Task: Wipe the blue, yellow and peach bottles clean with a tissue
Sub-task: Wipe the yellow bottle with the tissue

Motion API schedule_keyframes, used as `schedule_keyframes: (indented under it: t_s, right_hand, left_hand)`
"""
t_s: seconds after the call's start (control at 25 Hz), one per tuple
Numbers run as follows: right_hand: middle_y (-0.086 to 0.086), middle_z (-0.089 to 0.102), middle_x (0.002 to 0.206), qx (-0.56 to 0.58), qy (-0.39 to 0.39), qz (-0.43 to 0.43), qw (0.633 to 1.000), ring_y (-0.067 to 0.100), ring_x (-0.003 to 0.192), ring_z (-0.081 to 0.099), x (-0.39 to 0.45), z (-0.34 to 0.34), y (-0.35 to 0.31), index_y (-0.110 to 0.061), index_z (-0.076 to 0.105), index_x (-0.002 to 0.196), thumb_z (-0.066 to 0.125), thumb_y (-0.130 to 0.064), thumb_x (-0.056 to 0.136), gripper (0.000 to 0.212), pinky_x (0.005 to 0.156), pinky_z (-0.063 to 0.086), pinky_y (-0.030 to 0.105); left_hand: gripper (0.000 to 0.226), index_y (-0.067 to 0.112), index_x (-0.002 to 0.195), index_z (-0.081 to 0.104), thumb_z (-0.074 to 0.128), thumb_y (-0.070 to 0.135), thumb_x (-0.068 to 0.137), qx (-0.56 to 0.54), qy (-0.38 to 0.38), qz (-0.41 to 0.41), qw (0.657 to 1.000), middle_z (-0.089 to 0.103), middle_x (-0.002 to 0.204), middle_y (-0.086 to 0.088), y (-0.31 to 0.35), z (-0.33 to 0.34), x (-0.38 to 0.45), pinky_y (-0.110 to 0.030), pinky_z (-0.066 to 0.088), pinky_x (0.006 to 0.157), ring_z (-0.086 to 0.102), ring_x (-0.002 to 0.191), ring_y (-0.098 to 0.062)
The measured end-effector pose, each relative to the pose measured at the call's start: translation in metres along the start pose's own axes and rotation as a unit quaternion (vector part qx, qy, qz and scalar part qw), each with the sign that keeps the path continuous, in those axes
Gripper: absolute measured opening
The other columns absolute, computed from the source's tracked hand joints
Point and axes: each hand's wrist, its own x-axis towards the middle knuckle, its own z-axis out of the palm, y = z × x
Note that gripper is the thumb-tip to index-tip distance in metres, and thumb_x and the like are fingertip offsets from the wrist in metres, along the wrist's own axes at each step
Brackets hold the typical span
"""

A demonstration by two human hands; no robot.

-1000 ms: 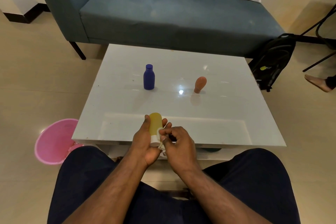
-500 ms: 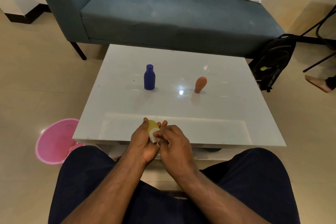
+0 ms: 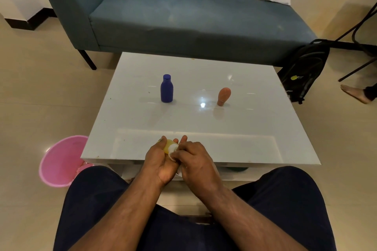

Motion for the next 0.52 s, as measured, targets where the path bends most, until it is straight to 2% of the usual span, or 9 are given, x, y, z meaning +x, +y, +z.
schedule_keyframes:
  t_s: [0.12, 0.32, 0.4, 0.52]
  right_hand:
    - [-0.004, 0.060, 0.093, 0.087, 0.019, 0.120, 0.989, 0.010, 0.086, 0.056, 0.005, -0.004, 0.002, -0.017, 0.069, 0.092, 0.066, 0.005, 0.076, 0.027, 0.072, 0.053, 0.027]
    - [-0.011, 0.065, 0.090, 0.186, 0.019, 0.208, 0.960, 0.002, 0.087, 0.059, 0.012, -0.015, -0.001, -0.018, 0.071, 0.090, 0.062, -0.002, 0.084, 0.020, 0.075, 0.045, 0.011]
    - [-0.010, 0.065, 0.091, 0.166, 0.025, 0.231, 0.958, 0.001, 0.088, 0.058, 0.022, -0.019, 0.011, -0.018, 0.072, 0.091, 0.062, -0.002, 0.084, 0.021, 0.076, 0.043, 0.007]
    - [-0.009, 0.064, 0.096, 0.108, 0.019, 0.250, 0.962, 0.003, 0.088, 0.057, 0.040, -0.022, 0.025, -0.018, 0.071, 0.096, 0.058, -0.004, 0.088, 0.021, 0.076, 0.041, 0.006]
  left_hand:
    - [0.052, 0.006, 0.150, 0.036, 0.048, 0.027, 0.104, -0.001, -0.010, 0.019, 1.000, 0.049, 0.148, -0.021, 0.000, 0.004, 0.001, -0.054, 0.061, 0.063, 0.062, 0.117, -0.039]
    - [0.060, 0.008, 0.147, 0.044, 0.058, 0.024, 0.092, 0.051, -0.052, -0.013, 0.997, 0.063, 0.136, -0.018, 0.000, 0.010, -0.008, -0.058, 0.061, 0.075, 0.069, 0.106, -0.037]
    - [0.060, 0.014, 0.145, 0.048, 0.059, 0.027, 0.087, 0.114, -0.068, -0.023, 0.991, 0.066, 0.132, -0.018, -0.004, 0.013, -0.014, -0.059, 0.059, 0.078, 0.069, 0.105, -0.037]
    - [0.042, 0.025, 0.136, 0.060, 0.055, 0.026, 0.095, 0.201, -0.096, -0.031, 0.974, 0.066, 0.130, -0.013, -0.011, 0.016, -0.020, -0.058, 0.057, 0.077, 0.063, 0.114, -0.036]
